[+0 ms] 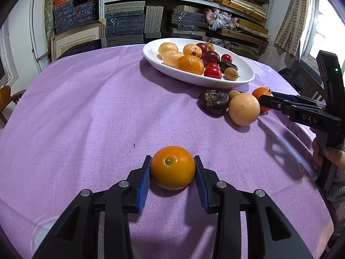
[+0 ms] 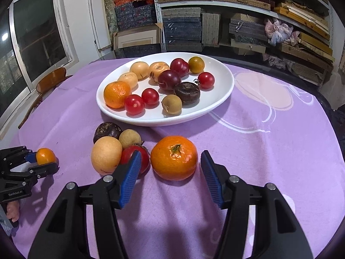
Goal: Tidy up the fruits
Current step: 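Close the right tool around the second tangerine while the left tool holds its tangerine, then carry both tangerines onto the white plate and open both tools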
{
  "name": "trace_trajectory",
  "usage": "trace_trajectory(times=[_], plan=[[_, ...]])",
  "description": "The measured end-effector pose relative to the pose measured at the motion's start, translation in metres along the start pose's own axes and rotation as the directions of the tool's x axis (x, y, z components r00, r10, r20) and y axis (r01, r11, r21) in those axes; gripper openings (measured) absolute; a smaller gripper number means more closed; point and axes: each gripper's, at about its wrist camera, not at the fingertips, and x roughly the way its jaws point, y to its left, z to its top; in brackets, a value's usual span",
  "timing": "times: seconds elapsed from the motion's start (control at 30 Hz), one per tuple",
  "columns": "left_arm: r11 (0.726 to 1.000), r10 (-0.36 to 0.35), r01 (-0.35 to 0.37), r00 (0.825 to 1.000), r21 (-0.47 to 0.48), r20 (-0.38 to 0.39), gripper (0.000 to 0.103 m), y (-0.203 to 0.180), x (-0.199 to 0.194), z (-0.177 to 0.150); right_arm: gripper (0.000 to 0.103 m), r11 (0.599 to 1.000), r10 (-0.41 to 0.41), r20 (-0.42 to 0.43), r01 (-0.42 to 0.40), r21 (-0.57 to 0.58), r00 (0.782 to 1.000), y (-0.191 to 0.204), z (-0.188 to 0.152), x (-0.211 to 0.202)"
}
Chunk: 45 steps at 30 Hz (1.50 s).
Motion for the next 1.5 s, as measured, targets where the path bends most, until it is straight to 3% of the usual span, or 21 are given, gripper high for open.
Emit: trace_trajectory(times=[0.43,0.57,0.77,0.9,1.5], plan=[[1.0,0.002,-0.002,1.0,0.002,0.0,0.039,0.0,0.0,0.0,0.058,0.999,-0.023,-0.035,0.024,0.038,0.999,-0.01,0.007,0.013],[1.0,0.002,-0.002,1.0,0.002,0.0,0.039,0.001,0.0,0.0,0.063,0.998,-0.022,-0.054,0.025,0.053,0.998,-0.014,0.007,0.017],[1.0,0.002,-0.002,1.0,0.002,-0.001,0.039,0.001,0.0,0.0,0.063,0.999,-0.02,-0.056,0.023,0.049,0.998,-0.013,0.007,0.018],[1.0,0.003,-0.003,1.0,0.003,-0.001,0.039,0.0,0.0,0.0,0.048,1.0,-0.006,-0.055,0.007,0.023,0.998,-0.007,0.006,0.016],[1.0,0.011,-0.01,1.0,-0.008,0.009,0.039,0.008,-0.003,-0.002,0.047,1.0,0.002,0.006,-0.002,-0.023,1.0,0.011,-0.023,-0.028]])
